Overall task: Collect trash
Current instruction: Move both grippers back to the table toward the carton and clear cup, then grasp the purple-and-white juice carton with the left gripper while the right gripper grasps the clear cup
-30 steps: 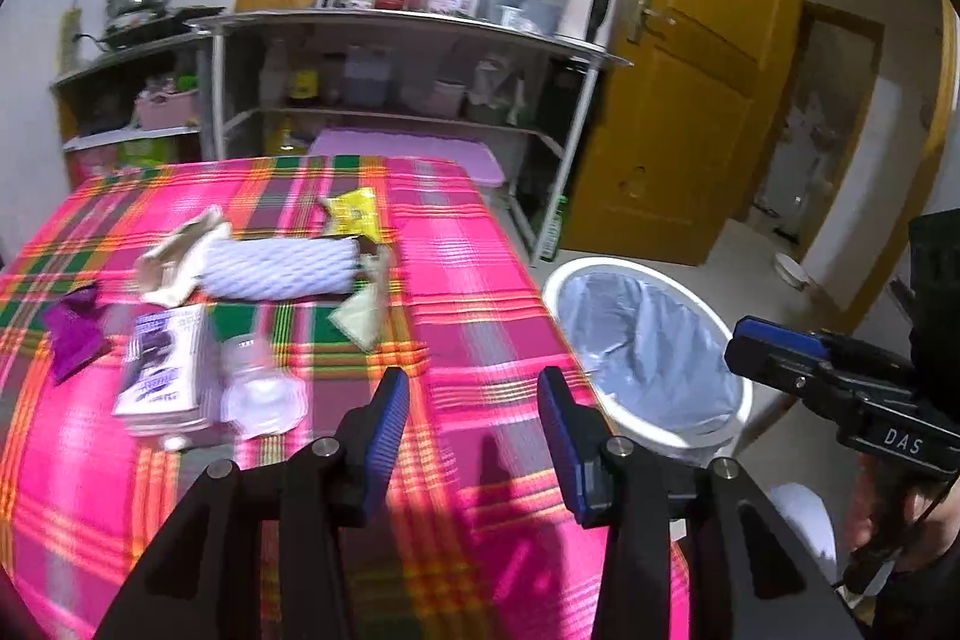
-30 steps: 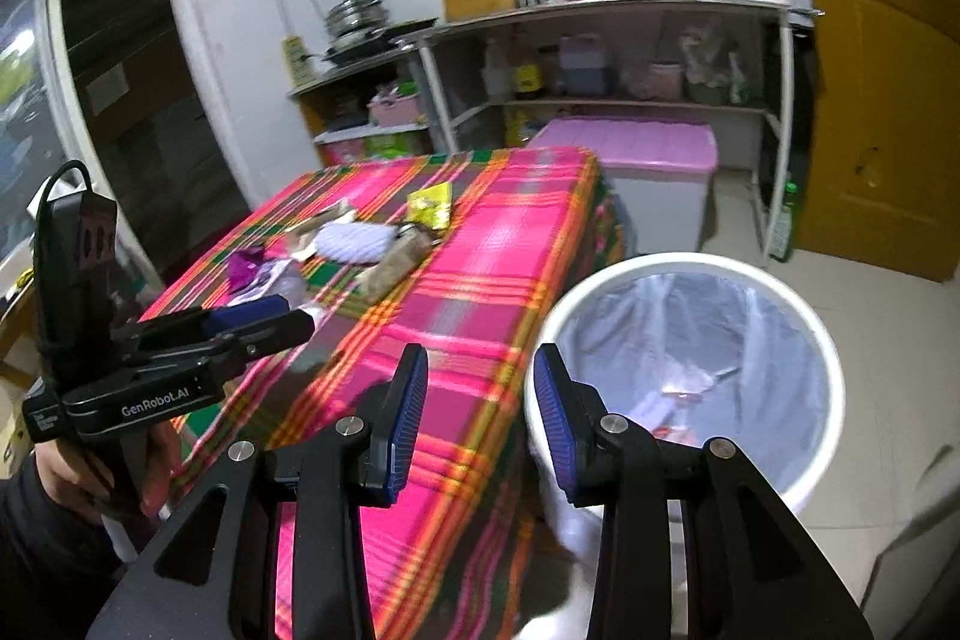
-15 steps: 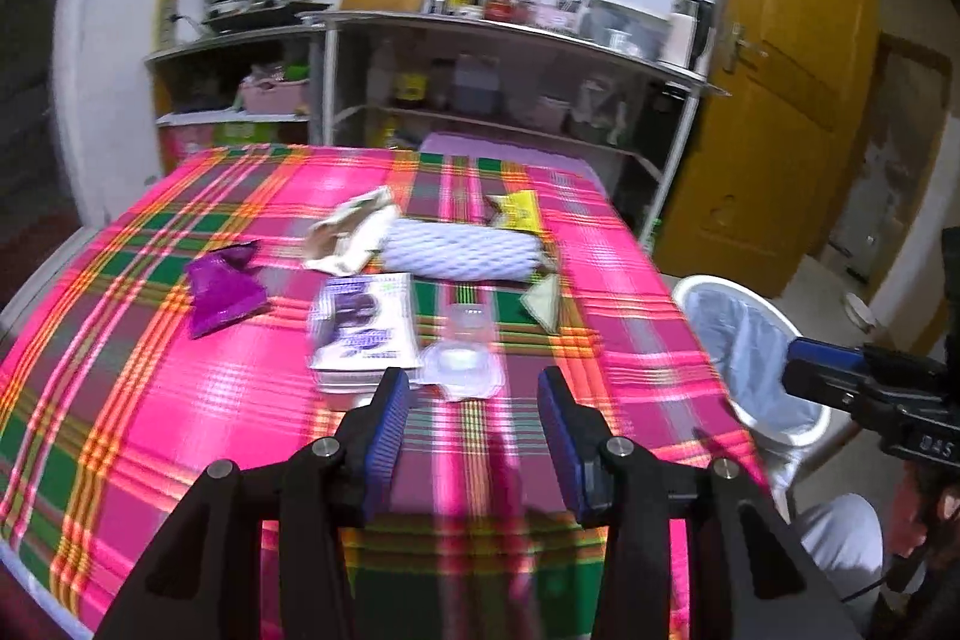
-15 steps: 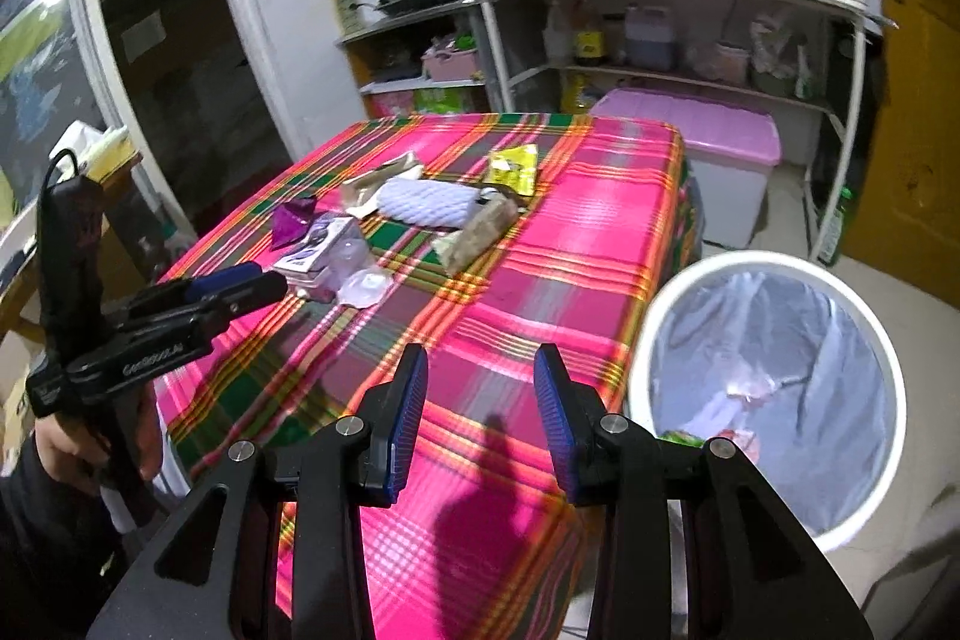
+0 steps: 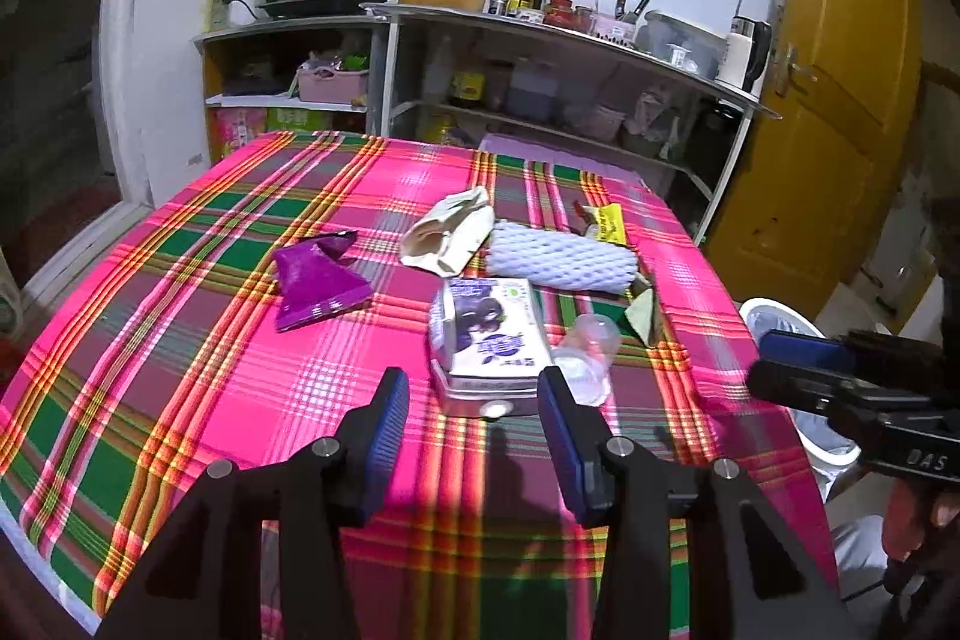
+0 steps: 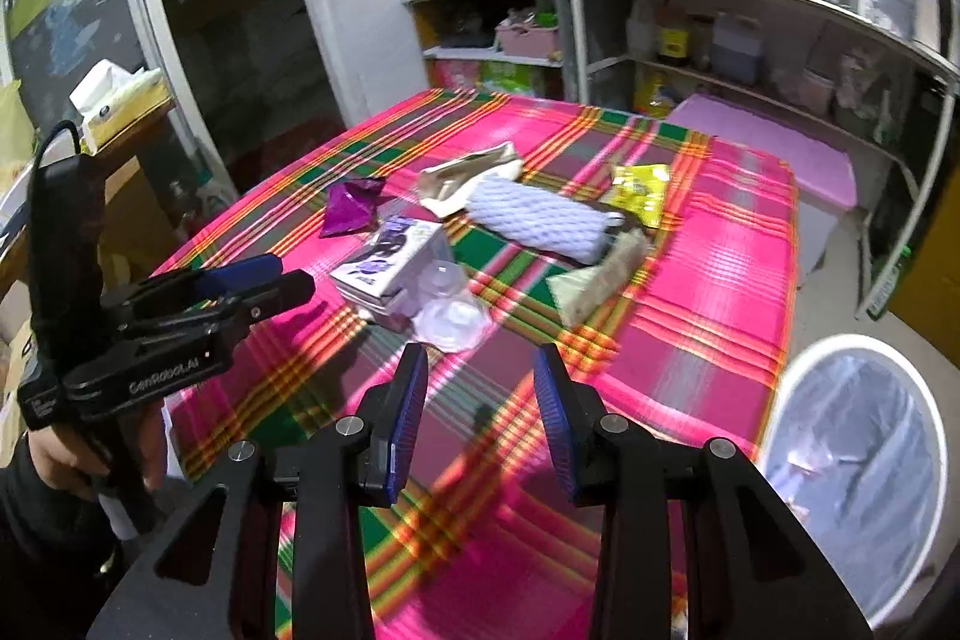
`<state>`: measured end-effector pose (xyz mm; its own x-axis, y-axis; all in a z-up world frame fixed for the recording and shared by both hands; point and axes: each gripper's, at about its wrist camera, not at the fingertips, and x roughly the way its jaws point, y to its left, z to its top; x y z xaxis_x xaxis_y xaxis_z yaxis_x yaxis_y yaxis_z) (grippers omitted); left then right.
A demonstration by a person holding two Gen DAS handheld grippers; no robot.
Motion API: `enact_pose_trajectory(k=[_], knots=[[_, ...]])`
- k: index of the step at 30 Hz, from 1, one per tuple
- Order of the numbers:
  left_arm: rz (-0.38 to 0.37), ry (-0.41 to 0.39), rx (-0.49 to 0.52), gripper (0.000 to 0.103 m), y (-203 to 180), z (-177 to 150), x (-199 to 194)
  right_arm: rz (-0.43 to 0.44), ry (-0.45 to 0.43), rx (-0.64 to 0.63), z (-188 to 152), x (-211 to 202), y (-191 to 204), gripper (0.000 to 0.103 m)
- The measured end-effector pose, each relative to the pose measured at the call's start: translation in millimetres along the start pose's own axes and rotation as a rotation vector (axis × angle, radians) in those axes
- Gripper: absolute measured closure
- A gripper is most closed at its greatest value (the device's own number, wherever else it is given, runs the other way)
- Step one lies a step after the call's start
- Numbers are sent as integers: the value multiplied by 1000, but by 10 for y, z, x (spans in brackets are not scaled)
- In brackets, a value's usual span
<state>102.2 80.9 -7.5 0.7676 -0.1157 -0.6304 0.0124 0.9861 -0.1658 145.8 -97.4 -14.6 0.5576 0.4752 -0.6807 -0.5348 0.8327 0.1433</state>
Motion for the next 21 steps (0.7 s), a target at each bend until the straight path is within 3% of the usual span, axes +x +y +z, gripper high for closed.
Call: enact_pose_trajectory(k=[18,21], knots=[[2,2,-54,59,349,-19,22,25,108,-16,353,741,197,65],[-5,6,-52,59,350,-9,37,15,106,-1,355,777,174,75]])
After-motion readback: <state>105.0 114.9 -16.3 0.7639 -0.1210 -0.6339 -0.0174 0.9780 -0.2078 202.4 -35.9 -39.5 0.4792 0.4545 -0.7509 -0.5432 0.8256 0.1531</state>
